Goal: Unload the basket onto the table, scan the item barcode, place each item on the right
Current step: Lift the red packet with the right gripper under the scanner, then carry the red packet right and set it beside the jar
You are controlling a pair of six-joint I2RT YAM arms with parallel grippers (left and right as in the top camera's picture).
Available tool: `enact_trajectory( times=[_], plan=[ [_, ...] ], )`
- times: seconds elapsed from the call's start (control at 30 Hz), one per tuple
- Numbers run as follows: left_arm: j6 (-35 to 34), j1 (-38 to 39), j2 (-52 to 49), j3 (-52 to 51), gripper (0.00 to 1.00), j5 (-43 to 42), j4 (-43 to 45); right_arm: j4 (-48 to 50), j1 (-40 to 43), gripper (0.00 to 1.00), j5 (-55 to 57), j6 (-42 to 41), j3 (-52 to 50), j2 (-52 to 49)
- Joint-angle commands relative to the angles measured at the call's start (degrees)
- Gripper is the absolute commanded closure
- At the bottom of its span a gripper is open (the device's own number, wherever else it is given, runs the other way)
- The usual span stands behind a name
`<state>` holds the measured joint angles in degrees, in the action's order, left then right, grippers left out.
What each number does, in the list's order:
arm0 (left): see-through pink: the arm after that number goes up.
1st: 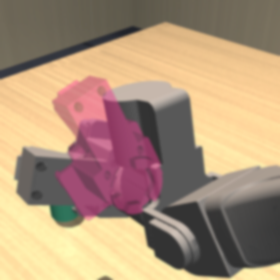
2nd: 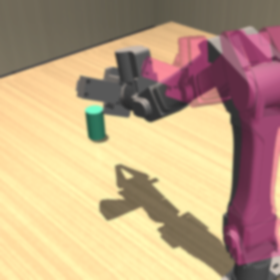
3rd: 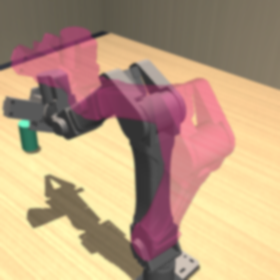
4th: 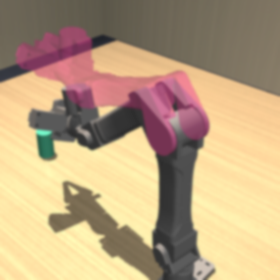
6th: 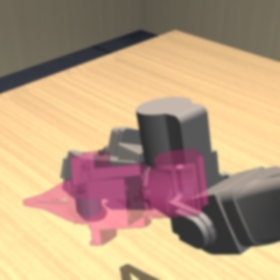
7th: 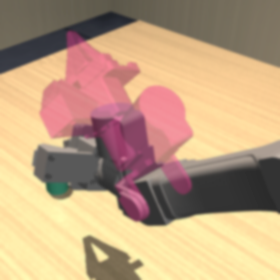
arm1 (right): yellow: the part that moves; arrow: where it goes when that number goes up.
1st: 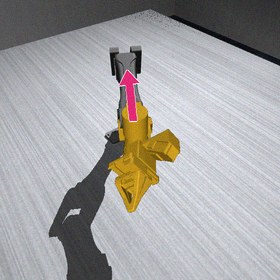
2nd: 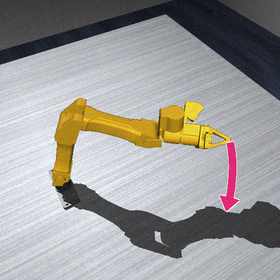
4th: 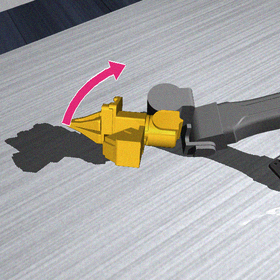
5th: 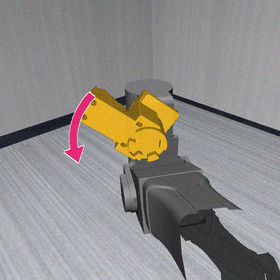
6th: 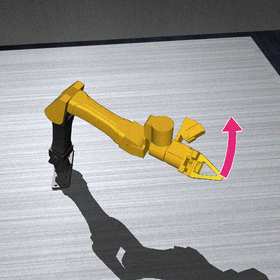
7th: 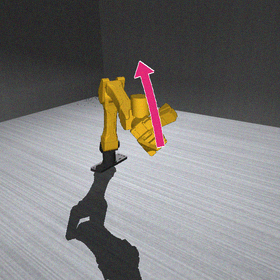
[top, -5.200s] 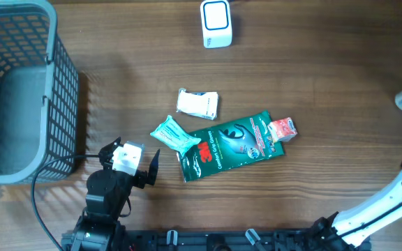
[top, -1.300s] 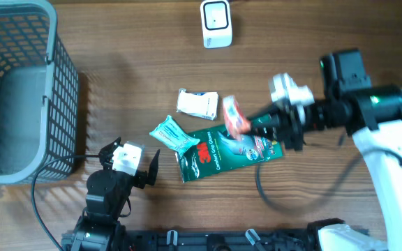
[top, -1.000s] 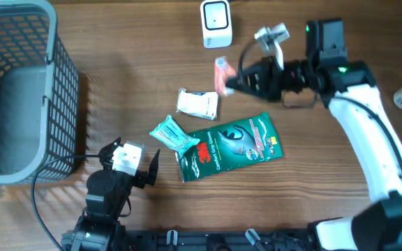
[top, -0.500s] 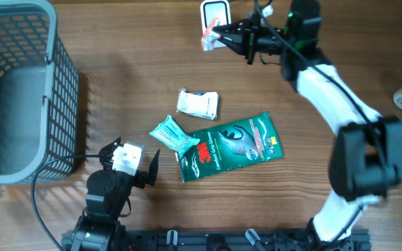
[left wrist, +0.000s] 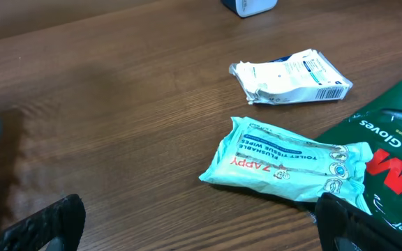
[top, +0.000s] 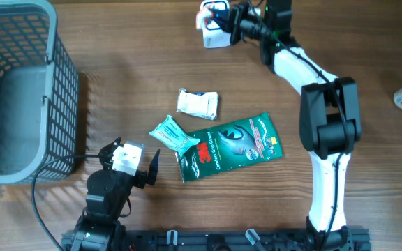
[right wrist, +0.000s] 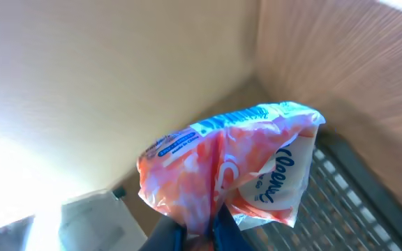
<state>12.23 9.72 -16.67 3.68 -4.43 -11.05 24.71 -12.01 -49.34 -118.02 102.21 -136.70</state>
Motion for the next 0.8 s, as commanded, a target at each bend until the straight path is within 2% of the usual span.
enact_trajectory(
  times=[0.0,0.27,0.4,0.53,0.6,0.63,0.67,0.7,0.77],
  plan=[
    [0.87,-0.24,0.20,-0.39,0.00,-0.68,0.22,-6.38,-0.04,0.96,4.63,-0.68,7.96,-5.55],
    [0.87,-0.24,0.20,-0.39,0.00,-0.68,0.22,-6.32,0.20,0.95,4.24,-0.66,10.95,-8.39],
    [0.87,-0.24,0.20,-0.39,0.00,-0.68,0.22,1.84,1.16,0.95,0.66,8.17,11.17,-7.48],
    [0.87,-0.24,0.20,-0.39,0.00,-0.68,0.22,-3.28,3.34,0.95,-5.55,11.67,11.15,-1.68],
    [0.87,-0.24,0.20,-0.37,0.00,-0.68,0.22,-8.81,4.94,0.95,-6.86,15.30,11.15,2.43],
    [0.87,-0.24,0.20,-0.39,0.00,-0.68,0.22,-15.52,6.14,0.95,-5.51,19.43,11.15,4.96],
    [0.87,-0.24,0.20,-0.39,0.00,-0.68,0.22,-22.49,7.13,0.96,-3.17,23.63,11.15,7.17],
    [0.87,-0.24,0.20,-0.39,0.00,-0.68,0.22,-34.86,8.63,0.95,2.84,30.71,11.15,10.67],
    [0.87,-0.24,0.20,-0.39,0.00,-0.68,0.22,-50.47,10.64,0.95,14.27,37.86,11.15,15.13]
  ],
)
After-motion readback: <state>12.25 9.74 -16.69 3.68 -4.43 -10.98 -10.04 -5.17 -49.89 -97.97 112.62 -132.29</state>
